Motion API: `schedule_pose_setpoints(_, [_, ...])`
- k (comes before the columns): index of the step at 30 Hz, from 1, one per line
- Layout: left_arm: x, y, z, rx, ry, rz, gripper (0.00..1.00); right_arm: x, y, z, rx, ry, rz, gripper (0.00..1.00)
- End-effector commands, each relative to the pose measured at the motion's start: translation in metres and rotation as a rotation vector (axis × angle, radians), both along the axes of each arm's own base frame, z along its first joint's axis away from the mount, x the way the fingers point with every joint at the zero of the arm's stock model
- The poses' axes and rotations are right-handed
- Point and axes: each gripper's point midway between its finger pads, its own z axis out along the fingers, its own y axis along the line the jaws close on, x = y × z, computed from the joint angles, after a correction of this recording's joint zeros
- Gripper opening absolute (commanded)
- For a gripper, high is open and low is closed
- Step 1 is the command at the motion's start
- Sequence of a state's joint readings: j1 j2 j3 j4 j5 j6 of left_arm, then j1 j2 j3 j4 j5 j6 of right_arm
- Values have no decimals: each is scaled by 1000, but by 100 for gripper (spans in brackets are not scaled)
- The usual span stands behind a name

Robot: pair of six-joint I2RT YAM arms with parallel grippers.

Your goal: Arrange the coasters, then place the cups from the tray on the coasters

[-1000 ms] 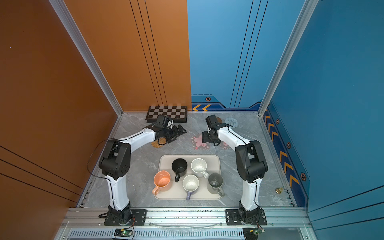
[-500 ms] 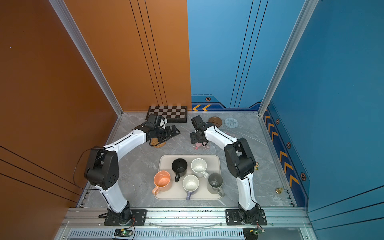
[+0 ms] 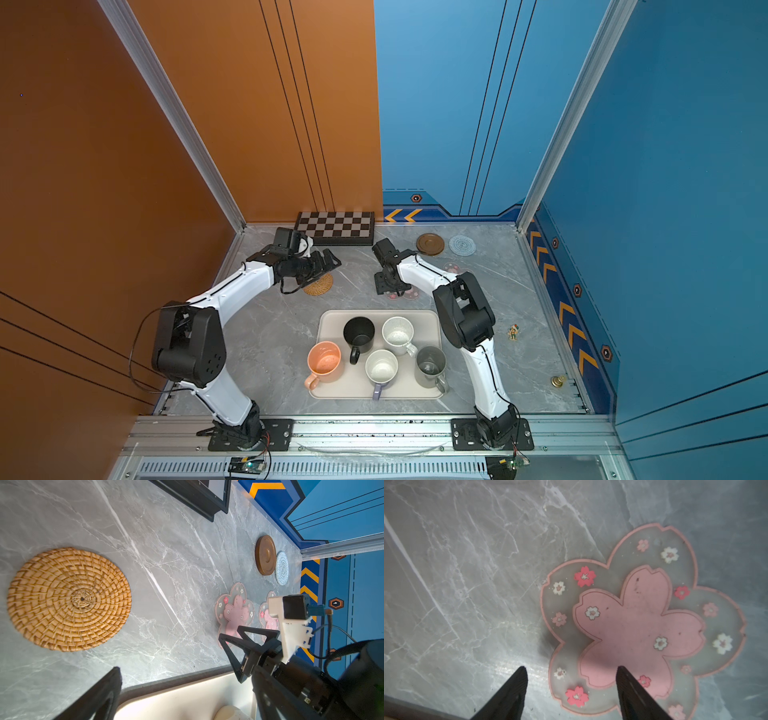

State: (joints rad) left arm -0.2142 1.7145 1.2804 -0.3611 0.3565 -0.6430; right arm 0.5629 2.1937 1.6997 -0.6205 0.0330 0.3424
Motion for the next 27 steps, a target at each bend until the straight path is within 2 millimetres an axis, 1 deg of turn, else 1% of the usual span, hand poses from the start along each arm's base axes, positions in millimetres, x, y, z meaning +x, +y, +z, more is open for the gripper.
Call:
schedule_pose_setpoints(1, [-5,3,-4,16,12,-11,98,4,-7,1,-45,-2,-34,70])
schedule_pose_setpoints(7, [-1,1,-7,11,20,-17,98,7,-13,-2,-91,-14,-49,70])
schedule_pose_setpoints(11, [0,2,-9,11,24,-16,98,6,-15,-8,-117,-2,-46,70])
schedule_pose_setpoints(19, [1,5,-13,9,34,-13,98,5,-9,-12,-122,6,-33,70])
schedule_pose_setpoints(22, [0,5,-14,8,37,-12,98,3,-12,-14,-148,6,-37,70])
schedule_pose_setpoints(27, [-1,6,-15,8,40,-10,98,1,-24,-15,-218,4,-32,70])
